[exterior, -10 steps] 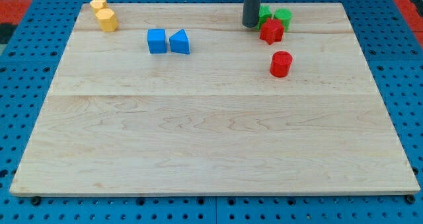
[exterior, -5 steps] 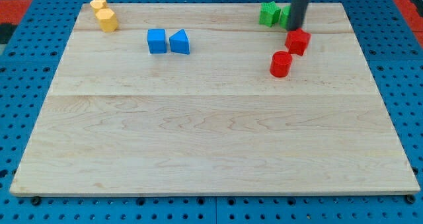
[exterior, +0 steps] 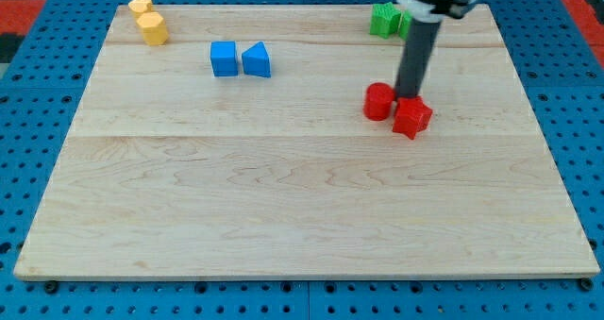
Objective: Push the red star slightly towards bottom
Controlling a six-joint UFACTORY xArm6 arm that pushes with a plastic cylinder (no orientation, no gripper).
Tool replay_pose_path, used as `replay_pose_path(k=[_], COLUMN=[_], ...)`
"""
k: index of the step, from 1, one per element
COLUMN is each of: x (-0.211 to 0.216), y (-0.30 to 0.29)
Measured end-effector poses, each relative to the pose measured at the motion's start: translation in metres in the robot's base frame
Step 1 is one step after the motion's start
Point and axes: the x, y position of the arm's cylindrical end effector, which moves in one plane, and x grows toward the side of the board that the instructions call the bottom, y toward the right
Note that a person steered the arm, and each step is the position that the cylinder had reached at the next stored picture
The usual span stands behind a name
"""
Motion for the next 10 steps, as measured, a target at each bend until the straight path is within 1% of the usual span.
replay_pose_path(k=[1,2,3,4,5,6,7,8,9,10], x=[-0.001,-0.003,-0.013,-0.016,0.015,0.023,0.020,0.022,0.022,0.021], y=[-0.018,-0.009,0.027,0.089,0.116,0.080,0.032,-0.030,-0.035,-0.011])
